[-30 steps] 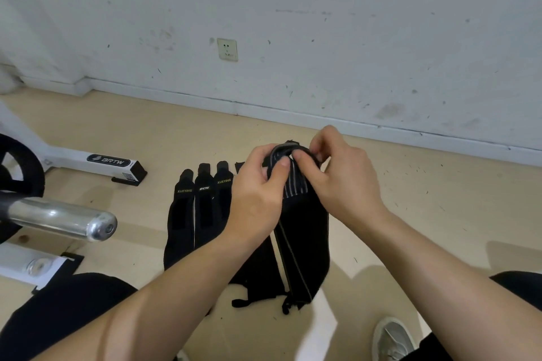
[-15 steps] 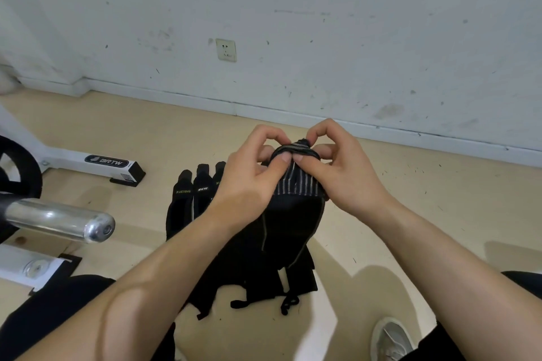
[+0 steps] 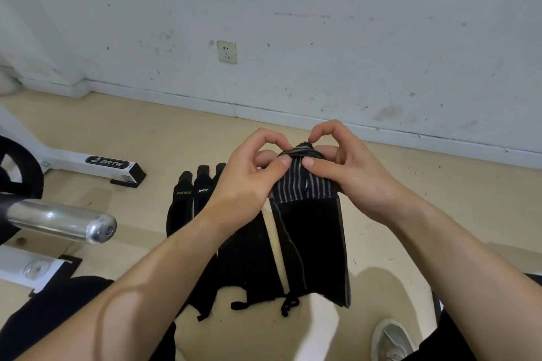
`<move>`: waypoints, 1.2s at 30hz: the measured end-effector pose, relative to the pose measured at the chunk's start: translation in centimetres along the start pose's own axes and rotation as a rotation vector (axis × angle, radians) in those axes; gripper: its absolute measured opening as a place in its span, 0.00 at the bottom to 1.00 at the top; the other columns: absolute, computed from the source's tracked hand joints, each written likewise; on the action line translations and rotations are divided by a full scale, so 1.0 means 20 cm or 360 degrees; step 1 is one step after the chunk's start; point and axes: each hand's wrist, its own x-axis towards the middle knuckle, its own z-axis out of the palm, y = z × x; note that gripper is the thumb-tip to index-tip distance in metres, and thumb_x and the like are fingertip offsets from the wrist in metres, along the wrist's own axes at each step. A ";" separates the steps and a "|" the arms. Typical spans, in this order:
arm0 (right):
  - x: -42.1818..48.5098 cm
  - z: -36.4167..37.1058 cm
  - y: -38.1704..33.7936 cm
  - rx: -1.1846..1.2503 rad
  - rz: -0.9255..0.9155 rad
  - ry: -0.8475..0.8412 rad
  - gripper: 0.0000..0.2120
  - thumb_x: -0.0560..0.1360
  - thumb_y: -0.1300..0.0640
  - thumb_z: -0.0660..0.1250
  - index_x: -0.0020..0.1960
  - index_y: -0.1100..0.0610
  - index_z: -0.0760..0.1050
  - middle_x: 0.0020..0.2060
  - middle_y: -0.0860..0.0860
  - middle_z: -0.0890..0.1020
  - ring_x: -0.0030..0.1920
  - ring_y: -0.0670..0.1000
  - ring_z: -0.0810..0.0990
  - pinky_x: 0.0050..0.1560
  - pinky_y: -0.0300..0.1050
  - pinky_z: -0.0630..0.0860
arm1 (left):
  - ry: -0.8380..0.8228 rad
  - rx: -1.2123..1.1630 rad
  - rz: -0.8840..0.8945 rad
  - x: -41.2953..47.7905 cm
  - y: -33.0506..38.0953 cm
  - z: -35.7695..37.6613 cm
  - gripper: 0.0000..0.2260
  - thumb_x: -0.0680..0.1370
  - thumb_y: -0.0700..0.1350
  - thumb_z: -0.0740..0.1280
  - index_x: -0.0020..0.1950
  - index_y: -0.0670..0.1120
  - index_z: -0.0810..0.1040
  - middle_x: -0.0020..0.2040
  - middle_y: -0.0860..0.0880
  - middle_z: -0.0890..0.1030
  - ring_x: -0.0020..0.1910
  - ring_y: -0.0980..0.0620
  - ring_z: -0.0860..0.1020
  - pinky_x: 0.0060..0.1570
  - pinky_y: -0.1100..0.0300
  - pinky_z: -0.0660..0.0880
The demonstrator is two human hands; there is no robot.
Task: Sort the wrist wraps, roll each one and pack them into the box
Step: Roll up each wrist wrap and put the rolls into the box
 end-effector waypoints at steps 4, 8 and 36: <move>-0.01 -0.02 -0.01 0.0130 0.0021 -0.0098 0.08 0.81 0.62 0.66 0.53 0.50 0.72 0.50 0.59 0.80 0.38 0.49 0.77 0.34 0.38 0.72 | 0.0017 -0.0259 -0.0105 0.00 0.02 -0.02 0.08 0.84 0.36 0.65 0.52 0.48 0.79 0.40 0.42 0.83 0.33 0.52 0.79 0.31 0.62 0.75; 0.00 -0.01 -0.01 0.0224 0.0090 -0.0046 0.05 0.78 0.60 0.68 0.47 0.50 0.76 0.43 0.56 0.78 0.36 0.50 0.74 0.35 0.44 0.68 | -0.0002 -0.0381 -0.0239 0.01 0.04 -0.02 0.07 0.83 0.34 0.63 0.52 0.44 0.78 0.33 0.52 0.81 0.27 0.58 0.76 0.27 0.67 0.71; 0.02 -0.01 -0.01 0.0430 0.0291 -0.0040 0.11 0.79 0.70 0.64 0.47 0.56 0.80 0.43 0.56 0.83 0.40 0.51 0.81 0.44 0.41 0.78 | 0.0048 -0.0509 -0.0433 0.04 -0.01 -0.03 0.12 0.80 0.31 0.67 0.48 0.46 0.84 0.43 0.44 0.85 0.38 0.51 0.82 0.40 0.62 0.80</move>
